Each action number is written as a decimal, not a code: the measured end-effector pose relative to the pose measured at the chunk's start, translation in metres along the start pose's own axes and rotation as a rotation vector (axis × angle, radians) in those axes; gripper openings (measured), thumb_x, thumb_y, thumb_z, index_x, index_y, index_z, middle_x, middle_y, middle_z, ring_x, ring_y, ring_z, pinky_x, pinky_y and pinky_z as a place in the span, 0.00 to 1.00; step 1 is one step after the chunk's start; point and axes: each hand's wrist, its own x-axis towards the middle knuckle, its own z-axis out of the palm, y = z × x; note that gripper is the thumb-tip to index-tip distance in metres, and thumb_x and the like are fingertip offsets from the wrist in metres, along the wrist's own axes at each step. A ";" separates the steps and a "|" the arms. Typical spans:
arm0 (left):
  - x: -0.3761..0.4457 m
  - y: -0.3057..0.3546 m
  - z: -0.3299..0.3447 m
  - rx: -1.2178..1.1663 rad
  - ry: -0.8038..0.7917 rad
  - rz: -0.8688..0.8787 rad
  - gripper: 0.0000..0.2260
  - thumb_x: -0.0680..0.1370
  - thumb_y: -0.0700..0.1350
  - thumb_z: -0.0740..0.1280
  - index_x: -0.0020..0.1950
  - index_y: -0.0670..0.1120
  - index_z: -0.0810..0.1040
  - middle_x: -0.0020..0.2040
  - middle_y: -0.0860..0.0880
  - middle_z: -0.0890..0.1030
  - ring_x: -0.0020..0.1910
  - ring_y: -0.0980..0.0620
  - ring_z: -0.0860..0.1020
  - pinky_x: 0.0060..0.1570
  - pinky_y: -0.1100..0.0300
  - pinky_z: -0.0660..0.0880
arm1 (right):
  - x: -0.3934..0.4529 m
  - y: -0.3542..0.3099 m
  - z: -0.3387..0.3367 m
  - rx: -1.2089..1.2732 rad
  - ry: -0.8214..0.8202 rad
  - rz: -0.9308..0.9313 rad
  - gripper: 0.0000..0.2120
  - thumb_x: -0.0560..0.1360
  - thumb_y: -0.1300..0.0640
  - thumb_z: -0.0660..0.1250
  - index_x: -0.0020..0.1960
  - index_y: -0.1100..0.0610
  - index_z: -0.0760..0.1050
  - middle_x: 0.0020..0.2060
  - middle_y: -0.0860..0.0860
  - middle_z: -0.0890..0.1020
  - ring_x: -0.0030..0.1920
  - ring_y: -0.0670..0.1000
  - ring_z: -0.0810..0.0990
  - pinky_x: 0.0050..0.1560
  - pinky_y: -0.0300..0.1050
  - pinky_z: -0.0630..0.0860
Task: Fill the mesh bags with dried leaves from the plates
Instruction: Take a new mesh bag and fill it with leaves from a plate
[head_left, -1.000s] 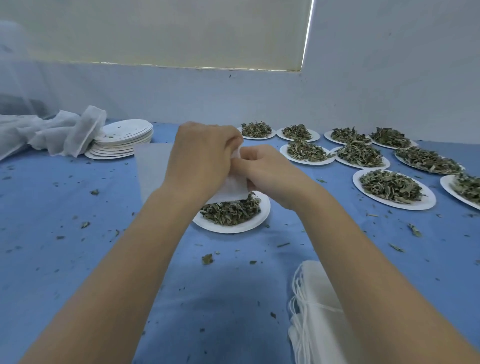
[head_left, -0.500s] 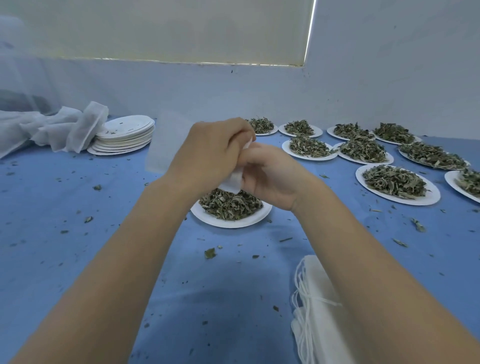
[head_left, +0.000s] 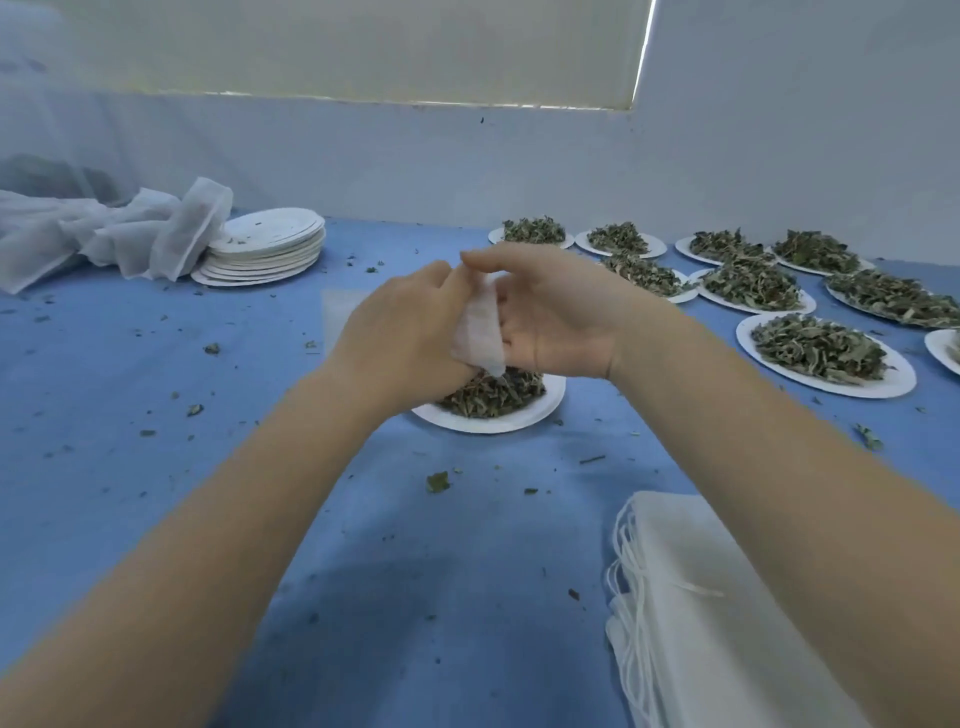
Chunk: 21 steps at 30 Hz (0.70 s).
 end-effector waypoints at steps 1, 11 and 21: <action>-0.002 -0.005 0.004 -0.027 0.007 -0.028 0.26 0.70 0.49 0.67 0.66 0.46 0.66 0.53 0.46 0.75 0.49 0.42 0.75 0.40 0.57 0.66 | 0.003 -0.001 0.004 -0.063 0.039 0.002 0.10 0.79 0.57 0.59 0.51 0.63 0.74 0.43 0.57 0.78 0.45 0.54 0.79 0.52 0.48 0.78; -0.018 -0.055 0.000 0.068 -0.070 -0.200 0.22 0.69 0.42 0.67 0.62 0.48 0.68 0.54 0.46 0.76 0.49 0.41 0.74 0.40 0.54 0.70 | 0.028 0.013 -0.014 -1.355 0.621 -0.227 0.10 0.76 0.51 0.63 0.52 0.51 0.81 0.50 0.49 0.82 0.47 0.48 0.78 0.48 0.42 0.75; -0.014 -0.057 0.016 -0.019 -0.120 -0.285 0.28 0.65 0.51 0.70 0.63 0.54 0.67 0.53 0.50 0.75 0.47 0.47 0.71 0.41 0.58 0.61 | 0.031 0.041 -0.045 -1.301 0.586 -0.087 0.22 0.70 0.35 0.64 0.59 0.45 0.76 0.55 0.47 0.78 0.52 0.46 0.72 0.46 0.40 0.66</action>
